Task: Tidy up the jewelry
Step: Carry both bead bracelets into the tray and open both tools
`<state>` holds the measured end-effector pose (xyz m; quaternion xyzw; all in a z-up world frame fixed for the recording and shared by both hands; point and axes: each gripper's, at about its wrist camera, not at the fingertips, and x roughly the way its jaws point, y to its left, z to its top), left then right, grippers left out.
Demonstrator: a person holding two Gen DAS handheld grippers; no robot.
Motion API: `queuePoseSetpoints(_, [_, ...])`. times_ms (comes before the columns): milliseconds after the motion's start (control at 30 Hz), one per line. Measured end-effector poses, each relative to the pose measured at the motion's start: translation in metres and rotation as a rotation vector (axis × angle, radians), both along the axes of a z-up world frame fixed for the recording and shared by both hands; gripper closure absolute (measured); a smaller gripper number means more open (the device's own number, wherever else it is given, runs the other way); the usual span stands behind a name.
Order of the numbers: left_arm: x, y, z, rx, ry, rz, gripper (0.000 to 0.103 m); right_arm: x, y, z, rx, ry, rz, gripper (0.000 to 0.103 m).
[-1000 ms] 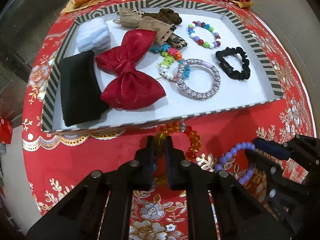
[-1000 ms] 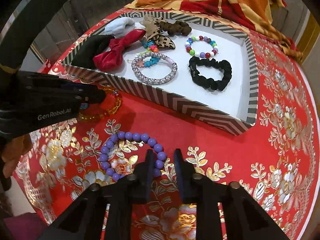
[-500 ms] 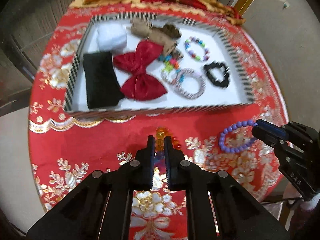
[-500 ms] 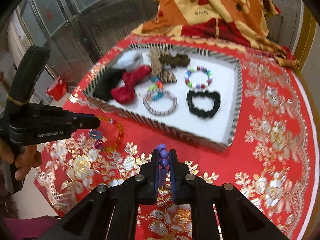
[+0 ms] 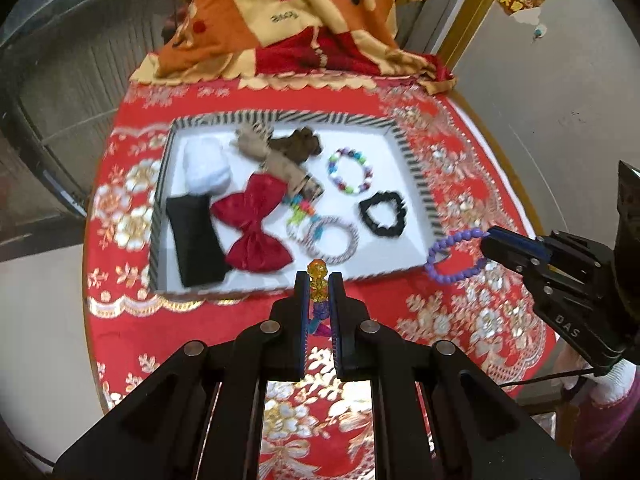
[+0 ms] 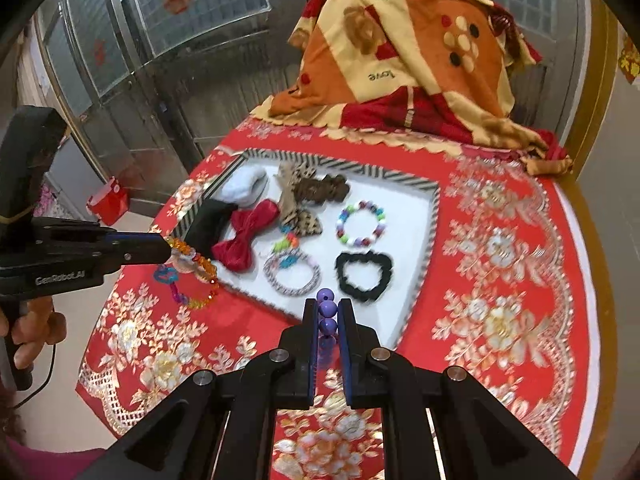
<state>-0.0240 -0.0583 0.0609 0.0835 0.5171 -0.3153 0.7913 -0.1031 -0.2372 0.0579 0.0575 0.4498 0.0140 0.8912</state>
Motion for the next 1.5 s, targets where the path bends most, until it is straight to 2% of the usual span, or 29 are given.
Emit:
queuePoseSetpoints(167, [0.0,-0.026,0.004,0.003,-0.009,-0.024,0.095,0.013,-0.015,0.006,-0.031,0.0,-0.014,0.094])
queuePoseSetpoints(467, [0.004,-0.08,-0.01,0.033,-0.001,-0.067,0.095,0.046,-0.048,0.004,-0.026,0.018,-0.036,0.094])
queuePoseSetpoints(767, [0.008,-0.123,-0.03,-0.007,0.099,-0.096,0.095,0.087,-0.067,-0.015,0.01,0.076,-0.002,0.094])
queuePoseSetpoints(900, [0.016,-0.129,-0.054,0.009,0.15,-0.073,0.095,0.108,-0.067,-0.03,0.017,0.117,0.035,0.094])
queuePoseSetpoints(1100, [0.03,-0.118,-0.095,0.084,0.195,-0.008,0.095,0.142,-0.071,-0.061,-0.013,0.193,0.073,0.094])
queuePoseSetpoints(1233, [0.034,-0.111,-0.1,0.102,0.188,0.013,0.095,0.168,-0.079,-0.077,-0.078,0.217,0.074,0.094])
queuePoseSetpoints(1500, [0.034,-0.11,-0.102,0.117,0.166,0.02,0.095,0.203,-0.091,-0.105,-0.124,0.253,0.055,0.094])
